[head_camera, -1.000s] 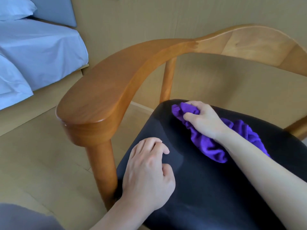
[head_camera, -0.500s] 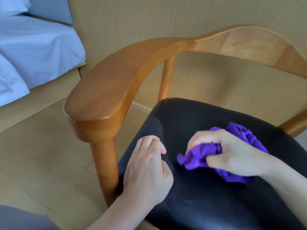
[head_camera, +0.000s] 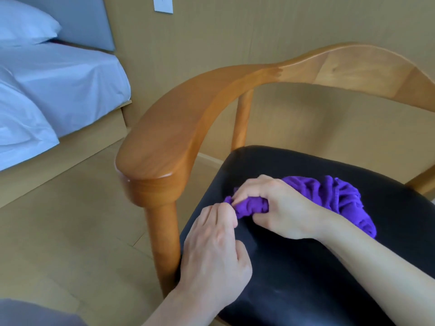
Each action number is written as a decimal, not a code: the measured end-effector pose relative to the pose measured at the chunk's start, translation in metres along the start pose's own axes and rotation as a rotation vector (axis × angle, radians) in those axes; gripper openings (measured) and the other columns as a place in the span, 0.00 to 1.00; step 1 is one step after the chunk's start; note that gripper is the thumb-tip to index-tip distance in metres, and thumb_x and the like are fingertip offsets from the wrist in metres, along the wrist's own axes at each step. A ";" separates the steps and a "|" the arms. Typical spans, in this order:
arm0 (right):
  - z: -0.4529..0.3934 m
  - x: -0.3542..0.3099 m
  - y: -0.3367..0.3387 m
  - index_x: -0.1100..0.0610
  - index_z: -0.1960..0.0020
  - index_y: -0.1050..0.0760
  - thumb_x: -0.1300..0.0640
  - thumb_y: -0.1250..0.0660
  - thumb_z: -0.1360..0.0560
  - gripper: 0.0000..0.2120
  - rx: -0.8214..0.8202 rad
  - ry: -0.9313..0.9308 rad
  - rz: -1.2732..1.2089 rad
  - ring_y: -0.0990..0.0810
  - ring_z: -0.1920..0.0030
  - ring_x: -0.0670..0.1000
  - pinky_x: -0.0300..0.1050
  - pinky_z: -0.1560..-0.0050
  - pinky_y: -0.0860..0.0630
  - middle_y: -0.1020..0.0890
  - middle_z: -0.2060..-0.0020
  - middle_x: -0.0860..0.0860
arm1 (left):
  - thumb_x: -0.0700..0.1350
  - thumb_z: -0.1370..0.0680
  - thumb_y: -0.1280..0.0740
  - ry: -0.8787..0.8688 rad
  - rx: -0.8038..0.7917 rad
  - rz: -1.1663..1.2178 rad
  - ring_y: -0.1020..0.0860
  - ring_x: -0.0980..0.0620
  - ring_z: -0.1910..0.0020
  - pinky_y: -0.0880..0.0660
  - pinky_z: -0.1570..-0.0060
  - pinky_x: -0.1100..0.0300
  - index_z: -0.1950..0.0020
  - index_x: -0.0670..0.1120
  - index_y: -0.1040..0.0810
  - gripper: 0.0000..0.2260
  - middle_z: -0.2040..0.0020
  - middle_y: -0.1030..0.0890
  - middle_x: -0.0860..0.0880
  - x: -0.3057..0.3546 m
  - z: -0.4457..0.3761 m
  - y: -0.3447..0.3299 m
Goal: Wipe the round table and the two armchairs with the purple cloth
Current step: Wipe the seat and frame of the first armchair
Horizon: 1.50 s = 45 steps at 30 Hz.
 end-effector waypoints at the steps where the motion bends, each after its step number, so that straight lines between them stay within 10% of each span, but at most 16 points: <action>1: 0.009 0.001 0.001 0.49 0.49 0.17 0.68 0.32 0.32 0.18 -0.066 -0.029 -0.041 0.23 0.41 0.46 0.41 0.40 0.28 0.18 0.47 0.41 | 0.40 0.34 0.41 -0.006 0.005 0.000 0.33 0.54 0.59 0.37 0.62 0.68 0.54 0.54 0.40 0.14 0.59 0.35 0.57 0.000 0.002 0.001; 4: 0.009 0.009 0.014 0.48 0.50 0.15 0.64 0.35 0.34 0.19 -0.148 -0.127 -0.194 0.16 0.48 0.49 0.48 0.45 0.20 0.14 0.50 0.46 | 0.41 0.35 0.40 -0.009 0.020 0.018 0.31 0.55 0.57 0.35 0.59 0.69 0.54 0.56 0.40 0.16 0.57 0.33 0.59 -0.001 0.004 0.001; 11: -0.088 0.045 0.036 0.52 0.47 0.17 0.66 0.34 0.30 0.17 0.238 -0.195 -0.125 0.19 0.47 0.49 0.43 0.42 0.25 0.17 0.49 0.48 | 0.41 0.34 0.43 -0.021 0.029 0.036 0.32 0.56 0.53 0.32 0.56 0.65 0.52 0.54 0.39 0.14 0.55 0.35 0.58 -0.003 0.002 -0.003; 18: -0.087 0.027 -0.001 0.49 0.49 0.14 0.72 0.37 0.30 0.23 0.000 -0.041 0.112 0.22 0.42 0.48 0.46 0.38 0.27 0.18 0.48 0.42 | 0.43 0.34 0.44 -0.043 0.017 -0.002 0.33 0.54 0.54 0.31 0.54 0.63 0.51 0.54 0.38 0.13 0.54 0.36 0.58 0.002 0.004 -0.003; 24: -0.072 0.024 0.024 0.46 0.54 0.14 0.68 0.39 0.34 0.22 -0.210 -0.139 -0.122 0.24 0.69 0.48 0.38 0.64 0.28 0.14 0.61 0.48 | 0.44 0.36 0.41 -0.005 0.012 -0.011 0.32 0.56 0.54 0.31 0.56 0.65 0.53 0.57 0.41 0.16 0.55 0.36 0.59 0.003 0.002 -0.004; 28: -0.108 0.047 0.045 0.48 0.53 0.17 0.68 0.36 0.30 0.18 0.206 -0.243 -0.104 0.19 0.62 0.39 0.28 0.60 0.28 0.16 0.63 0.42 | 0.44 0.35 0.46 -0.007 0.026 -0.004 0.33 0.56 0.53 0.31 0.54 0.65 0.53 0.55 0.39 0.12 0.55 0.36 0.59 0.002 0.002 -0.002; 32: -0.132 0.043 0.006 0.51 0.53 0.17 0.67 0.39 0.30 0.17 0.013 -0.233 0.214 0.19 0.49 0.51 0.48 0.45 0.21 0.16 0.55 0.47 | 0.46 0.35 0.48 -0.029 0.014 0.008 0.33 0.56 0.52 0.30 0.52 0.64 0.52 0.55 0.39 0.12 0.54 0.36 0.59 0.001 0.003 -0.001; 41: -0.054 -0.009 -0.008 0.50 0.48 0.14 0.74 0.35 0.33 0.25 -0.213 0.086 -0.069 0.21 0.42 0.43 0.32 0.41 0.29 0.15 0.48 0.42 | 0.47 0.32 0.46 -0.126 -0.101 -0.044 0.29 0.56 0.49 0.27 0.45 0.59 0.55 0.53 0.31 0.09 0.52 0.28 0.57 0.006 0.003 -0.001; 45: -0.053 0.001 0.004 0.53 0.54 0.14 0.73 0.36 0.34 0.20 -0.063 0.019 -0.287 0.15 0.50 0.51 0.42 0.47 0.21 0.13 0.55 0.49 | 0.44 0.33 0.44 -0.137 -0.059 0.021 0.27 0.54 0.43 0.31 0.37 0.61 0.52 0.50 0.26 0.14 0.47 0.25 0.55 0.002 0.010 0.002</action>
Point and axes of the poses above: each hand's wrist, its own z-axis away from the middle knuckle, its own y-axis out of the back of the hand, x = y × z, the point moved 8 cm from there along -z, towards the middle knuckle
